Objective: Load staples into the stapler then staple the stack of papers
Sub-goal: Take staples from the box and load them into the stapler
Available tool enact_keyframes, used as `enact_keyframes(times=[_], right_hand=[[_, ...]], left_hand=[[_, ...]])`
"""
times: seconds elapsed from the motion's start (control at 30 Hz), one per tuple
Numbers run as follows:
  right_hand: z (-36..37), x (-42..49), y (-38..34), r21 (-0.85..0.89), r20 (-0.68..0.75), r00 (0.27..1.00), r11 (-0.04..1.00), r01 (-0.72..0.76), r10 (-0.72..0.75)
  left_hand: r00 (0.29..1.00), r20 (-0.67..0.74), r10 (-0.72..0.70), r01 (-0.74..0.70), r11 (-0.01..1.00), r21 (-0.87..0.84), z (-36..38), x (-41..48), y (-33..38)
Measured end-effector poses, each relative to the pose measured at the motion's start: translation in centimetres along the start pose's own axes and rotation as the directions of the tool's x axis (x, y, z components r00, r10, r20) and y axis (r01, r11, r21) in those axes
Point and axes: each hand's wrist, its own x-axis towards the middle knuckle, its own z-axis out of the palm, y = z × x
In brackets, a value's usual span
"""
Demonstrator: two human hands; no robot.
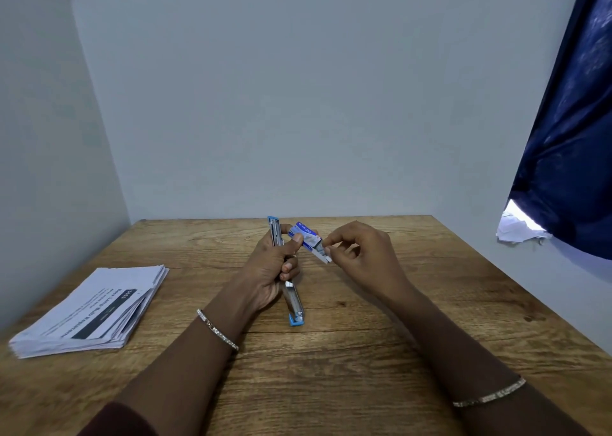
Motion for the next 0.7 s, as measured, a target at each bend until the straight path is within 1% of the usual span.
enact_keyframes(times=[0.13, 0.37, 0.5, 0.6, 0.67, 0.7], right_hand=[[0.01, 0.02, -0.15, -0.052, 0.033, 0.999, 0.998, 0.02, -0.018], [-0.17, 0.13, -0.11, -0.086, 0.126, 0.992, 0.996, 0.02, -0.009], [-0.23, 0.11, -0.07, -0.096, 0.14, 0.99, 0.995, 0.006, 0.008], [-0.36, 0.15, -0.03, -0.063, 0.092, 0.996, 0.998, -0.005, 0.011], [-0.51, 0.3, -0.08, 0.001, 0.002, 0.999, 0.999, -0.036, 0.036], [-0.63, 0.36, -0.12, 0.057, -0.041, 0.997, 0.996, -0.069, 0.071]], left_hand=[[1.0, -0.009, 0.007, -0.006, 0.999, 0.039, 0.31, -0.14, -0.29], [1.0, -0.011, -0.008, 0.008, 0.998, 0.055, 0.33, -0.11, -0.65], [0.999, -0.021, -0.033, 0.034, 0.998, 0.056, 0.09, 0.06, -0.77], [0.998, -0.036, -0.049, 0.051, 0.998, 0.031, -0.05, 0.2, -0.73], [0.998, -0.047, -0.053, 0.052, 0.999, -0.017, -0.11, 0.19, -0.67], [0.997, -0.051, -0.054, 0.052, 0.998, -0.045, -0.14, 0.19, -0.64]])
